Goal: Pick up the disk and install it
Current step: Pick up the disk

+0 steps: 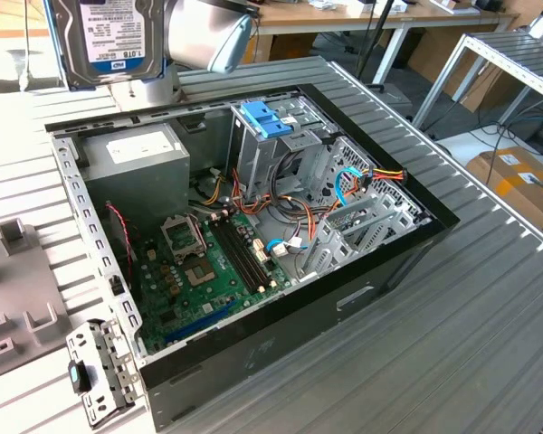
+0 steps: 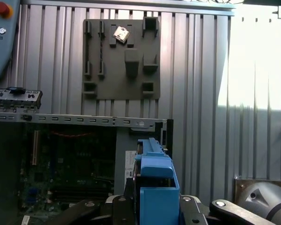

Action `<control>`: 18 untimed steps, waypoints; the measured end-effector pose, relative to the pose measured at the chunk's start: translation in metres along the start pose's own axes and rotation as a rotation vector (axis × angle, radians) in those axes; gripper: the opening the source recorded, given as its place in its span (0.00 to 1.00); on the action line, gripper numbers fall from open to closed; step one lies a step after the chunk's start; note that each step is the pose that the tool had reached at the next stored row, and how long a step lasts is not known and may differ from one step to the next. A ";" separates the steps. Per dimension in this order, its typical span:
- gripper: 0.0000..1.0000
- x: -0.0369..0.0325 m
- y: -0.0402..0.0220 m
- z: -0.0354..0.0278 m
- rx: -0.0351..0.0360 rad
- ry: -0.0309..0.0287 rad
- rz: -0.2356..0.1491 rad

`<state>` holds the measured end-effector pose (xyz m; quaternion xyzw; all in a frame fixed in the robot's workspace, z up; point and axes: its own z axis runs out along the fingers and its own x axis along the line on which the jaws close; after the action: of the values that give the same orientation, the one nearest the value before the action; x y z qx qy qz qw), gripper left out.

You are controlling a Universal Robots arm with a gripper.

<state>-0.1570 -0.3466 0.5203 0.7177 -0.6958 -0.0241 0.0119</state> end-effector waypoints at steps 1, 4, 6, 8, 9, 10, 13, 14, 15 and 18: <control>0.36 0.0004 -0.0006 0.0001 0.0002 -0.0002 0.000; 0.36 0.0015 -0.0023 0.0000 0.0002 -0.0002 0.000; 0.36 0.0022 -0.0033 0.0000 0.0001 -0.0001 0.000; 0.36 0.0031 -0.0045 0.0000 0.0002 -0.0002 0.000; 0.36 0.0033 -0.0048 -0.0001 0.0001 -0.0001 0.000; 0.36 0.0038 -0.0055 -0.0001 0.0001 -0.0001 0.000; 0.36 0.0050 -0.0075 -0.0002 0.0002 -0.0002 0.000; 0.36 0.0054 -0.0083 -0.0002 0.0001 -0.0001 0.000; 0.36 0.0057 -0.0087 -0.0003 0.0002 -0.0002 0.000; 0.36 0.0066 -0.0101 -0.0003 0.0002 -0.0002 0.000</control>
<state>-0.1467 -0.3529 0.5200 0.7177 -0.6958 -0.0242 0.0117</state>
